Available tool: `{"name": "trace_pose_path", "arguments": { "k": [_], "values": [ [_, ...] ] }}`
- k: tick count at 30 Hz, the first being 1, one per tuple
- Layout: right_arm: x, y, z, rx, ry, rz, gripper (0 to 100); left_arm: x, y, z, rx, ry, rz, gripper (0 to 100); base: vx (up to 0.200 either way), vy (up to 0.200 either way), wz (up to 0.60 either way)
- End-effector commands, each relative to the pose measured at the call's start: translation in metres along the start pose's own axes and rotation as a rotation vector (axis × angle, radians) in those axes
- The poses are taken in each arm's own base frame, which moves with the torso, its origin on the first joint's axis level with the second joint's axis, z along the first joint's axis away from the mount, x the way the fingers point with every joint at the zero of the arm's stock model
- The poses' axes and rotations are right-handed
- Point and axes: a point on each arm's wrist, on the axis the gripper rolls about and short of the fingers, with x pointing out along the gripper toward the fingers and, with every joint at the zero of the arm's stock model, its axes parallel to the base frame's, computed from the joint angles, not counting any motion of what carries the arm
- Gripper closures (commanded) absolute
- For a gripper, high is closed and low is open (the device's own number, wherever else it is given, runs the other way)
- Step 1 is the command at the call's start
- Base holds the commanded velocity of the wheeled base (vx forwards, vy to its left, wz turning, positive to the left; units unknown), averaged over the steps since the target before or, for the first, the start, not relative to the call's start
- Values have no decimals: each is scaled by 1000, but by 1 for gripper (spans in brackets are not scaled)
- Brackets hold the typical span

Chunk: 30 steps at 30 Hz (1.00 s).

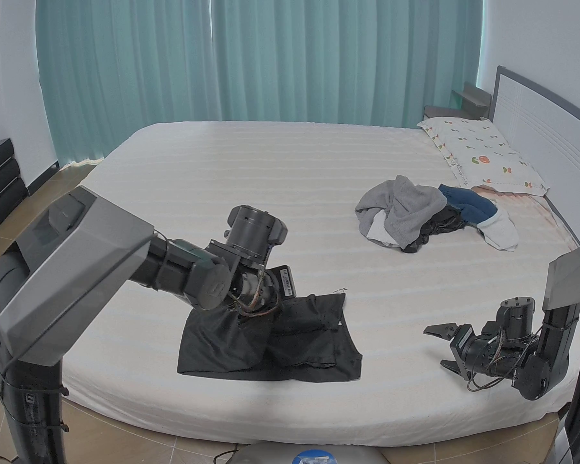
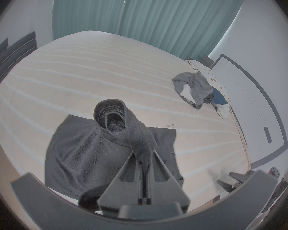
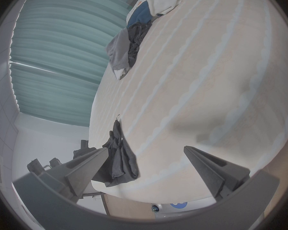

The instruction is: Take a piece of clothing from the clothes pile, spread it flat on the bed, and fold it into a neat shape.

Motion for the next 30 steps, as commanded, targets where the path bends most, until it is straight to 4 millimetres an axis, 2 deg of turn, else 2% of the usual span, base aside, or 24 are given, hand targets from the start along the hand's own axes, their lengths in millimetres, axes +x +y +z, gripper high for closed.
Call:
{"name": "trace_pose_path", "arguments": {
  "k": [1,6,10,11,17,20,23,25,28,29,30],
  "values": [
    [1,-2,-1,1,6,-8,0,27,-9,-16,8,36,5,100,0,0,0],
    [1,-2,-2,0,8,-9,0,38,-14,-21,-16,37,1,100,0,0,0],
    [1,-2,-2,0,7,-8,0,38,-15,-20,-39,37,4,100,0,0,0],
    [1,-2,-2,0,7,-8,0,38,-15,-21,-45,37,3,0,0,0,0],
    [1,-2,-2,0,9,-8,0,31,-15,-25,-56,66,-15,0,0,0,0],
    [1,-2,-2,0,8,-9,0,18,-15,-20,-81,67,-39,0,0,0,0],
    [1,-2,-2,0,9,-8,0,-3,-11,-13,-135,84,-77,0,0,0,0],
    [1,-3,-2,1,10,-10,0,-16,-1,-9,-167,100,-88,0,0,0,0],
    [1,-3,-2,1,10,-12,0,-28,25,-8,-206,128,-73,0,0,0,0],
    [1,-3,-2,1,10,-12,0,-28,25,-8,-206,128,-73,0,0,0,0],
    [1,-3,-2,0,11,-11,0,-31,39,-8,-233,135,-56,0,0,0,0]
  ]
}}
